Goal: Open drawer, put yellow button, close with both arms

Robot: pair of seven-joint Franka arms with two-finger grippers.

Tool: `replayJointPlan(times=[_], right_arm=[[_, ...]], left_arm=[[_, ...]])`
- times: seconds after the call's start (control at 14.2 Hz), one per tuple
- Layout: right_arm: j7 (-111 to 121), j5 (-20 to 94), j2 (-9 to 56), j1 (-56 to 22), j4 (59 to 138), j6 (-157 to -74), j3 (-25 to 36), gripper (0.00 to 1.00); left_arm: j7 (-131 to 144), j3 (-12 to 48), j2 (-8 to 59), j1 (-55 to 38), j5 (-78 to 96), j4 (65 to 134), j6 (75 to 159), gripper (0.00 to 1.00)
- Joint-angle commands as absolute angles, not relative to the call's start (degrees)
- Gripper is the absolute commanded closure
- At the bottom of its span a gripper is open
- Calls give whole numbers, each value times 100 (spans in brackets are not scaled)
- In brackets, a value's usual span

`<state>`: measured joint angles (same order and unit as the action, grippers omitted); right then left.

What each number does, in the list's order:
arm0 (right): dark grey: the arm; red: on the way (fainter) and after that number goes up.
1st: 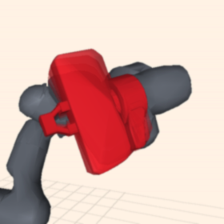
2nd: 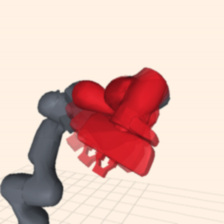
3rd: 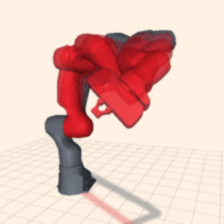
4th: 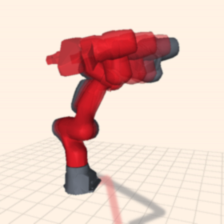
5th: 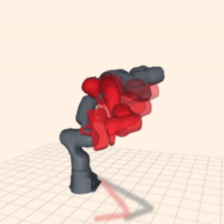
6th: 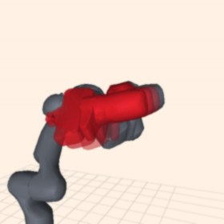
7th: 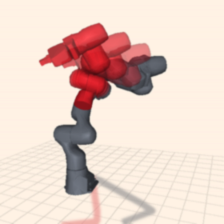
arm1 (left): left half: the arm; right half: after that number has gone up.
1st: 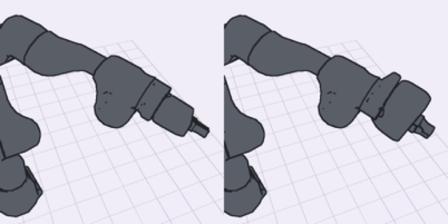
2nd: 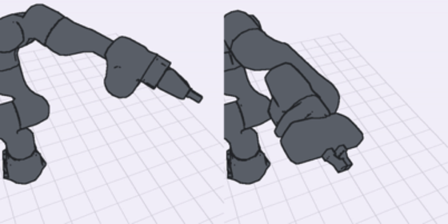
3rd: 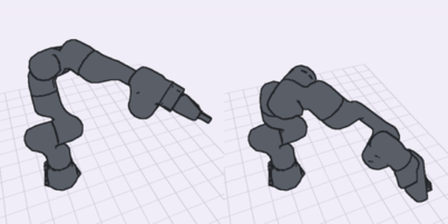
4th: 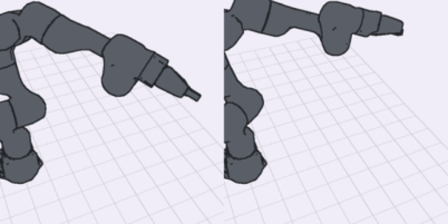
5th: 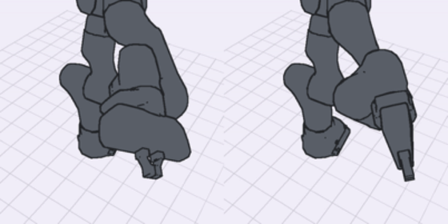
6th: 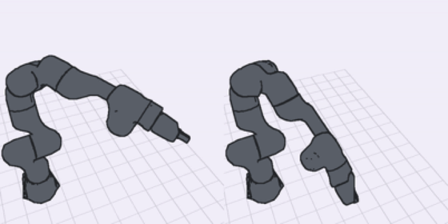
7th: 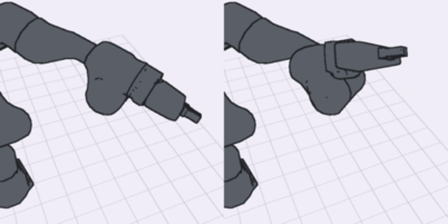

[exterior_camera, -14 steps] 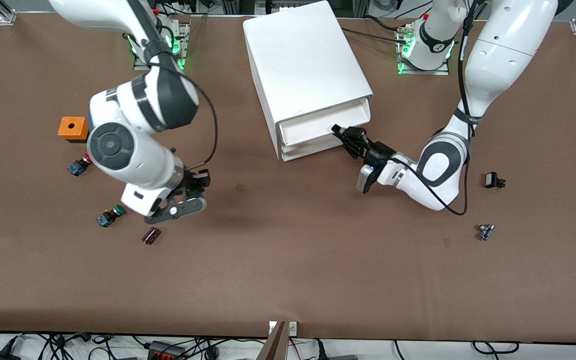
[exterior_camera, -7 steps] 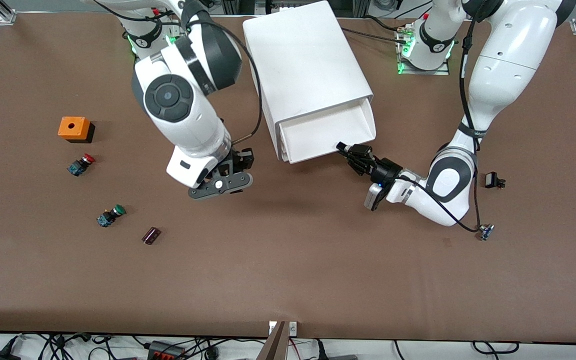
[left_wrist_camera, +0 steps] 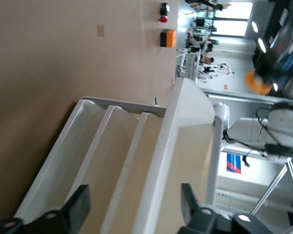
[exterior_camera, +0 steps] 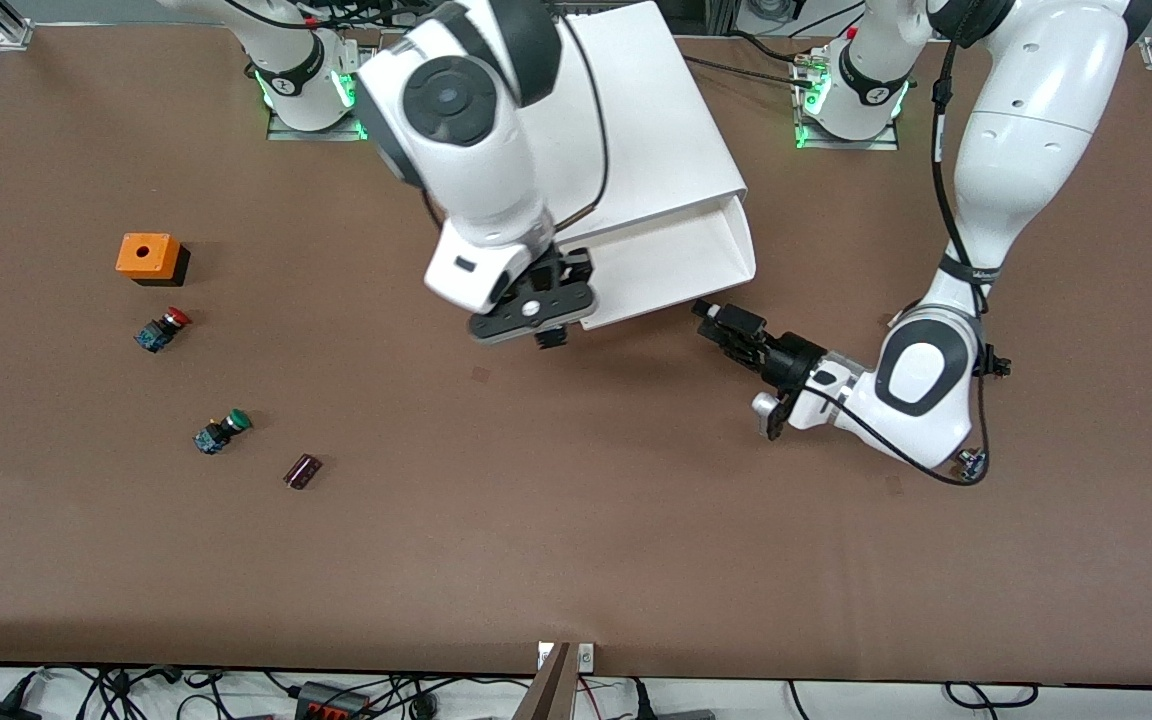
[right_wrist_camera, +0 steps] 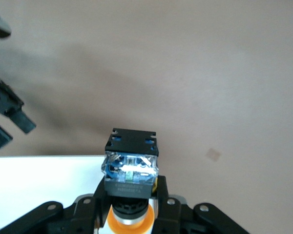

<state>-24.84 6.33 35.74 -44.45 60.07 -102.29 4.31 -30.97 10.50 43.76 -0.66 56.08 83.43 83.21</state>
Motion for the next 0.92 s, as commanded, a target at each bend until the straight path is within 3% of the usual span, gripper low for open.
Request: replayJointPlan(times=[0.0, 0.14, 0.49, 0.85], right_arm=[[-2759, 694, 3805, -4657, 5722, -10265, 475, 100], [-3004, 694, 3867, -4790, 5722, -10484, 457, 100], [-3472, 703, 4008, -5027, 5722, -10617, 203, 100], [-3472, 694, 4175, -5089, 5730, -10521, 9, 100]], left_arm=[[-2174, 1028, 4009, 9, 5327, 8271, 8226, 0], [-1550, 1028, 3842, 17, 4758, 8201, 8244, 0], [797, 1107, 3788, -70, 2685, 6945, 8209, 0], [1484, 1116, 3384, -483, 118, 6821, 8270, 0]])
